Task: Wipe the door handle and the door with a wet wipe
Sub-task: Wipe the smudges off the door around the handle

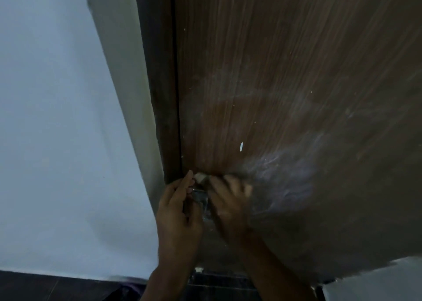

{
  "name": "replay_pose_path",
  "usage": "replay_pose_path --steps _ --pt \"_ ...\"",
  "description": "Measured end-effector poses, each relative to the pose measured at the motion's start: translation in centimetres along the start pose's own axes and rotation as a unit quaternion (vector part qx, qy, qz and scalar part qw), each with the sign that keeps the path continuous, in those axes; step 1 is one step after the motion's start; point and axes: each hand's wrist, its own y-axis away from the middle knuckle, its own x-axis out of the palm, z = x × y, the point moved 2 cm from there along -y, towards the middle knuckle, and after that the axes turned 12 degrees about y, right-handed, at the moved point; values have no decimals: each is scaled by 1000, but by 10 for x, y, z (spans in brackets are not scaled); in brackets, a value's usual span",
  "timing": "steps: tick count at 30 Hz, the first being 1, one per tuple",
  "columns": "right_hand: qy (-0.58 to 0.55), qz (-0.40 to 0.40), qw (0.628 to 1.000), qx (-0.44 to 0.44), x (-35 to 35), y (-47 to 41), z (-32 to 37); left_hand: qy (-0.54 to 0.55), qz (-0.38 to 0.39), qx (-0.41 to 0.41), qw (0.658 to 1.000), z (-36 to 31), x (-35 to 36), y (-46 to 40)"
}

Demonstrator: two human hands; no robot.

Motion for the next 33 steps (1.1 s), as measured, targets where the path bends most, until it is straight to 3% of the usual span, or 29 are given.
replay_pose_path --steps 1,3,7,9,11,15,18,23,25,28,29,31,33 --pt "-2 36 998 -43 2 6 4 3 3 0 1000 -1 1 0" --pt "-11 57 998 -35 -1 4 1 2 9 6 1000 -2 2 1" --pt "11 -69 985 158 -21 -17 -34 0 49 22 999 -5 7 2" --pt "8 -114 973 202 -26 -22 -44 5 67 32 997 -10 11 3" --pt "-19 -86 982 167 -21 -17 -36 5 74 53 996 -16 16 0" --pt "-33 59 998 -20 -6 2 -14 19 52 75 996 -23 22 -9" --pt "-22 -10 996 80 -27 -8 -40 18 57 100 993 -28 23 -9" --pt "8 -152 947 282 -57 -37 -92 25 64 115 991 -31 36 -10" --pt "-8 -120 960 252 -50 -30 -77 33 65 120 990 -35 43 -9" --pt "-30 7 996 80 -31 1 -48 21 73 143 987 -39 51 -9" --pt "-26 21 998 60 -31 6 -49 17 79 148 986 -39 52 -8" --pt "-31 -8 993 115 -39 1 -66 19 88 149 985 -38 54 -9" --pt "-14 -99 975 198 -54 -17 -96 22 85 150 985 -37 55 -9"
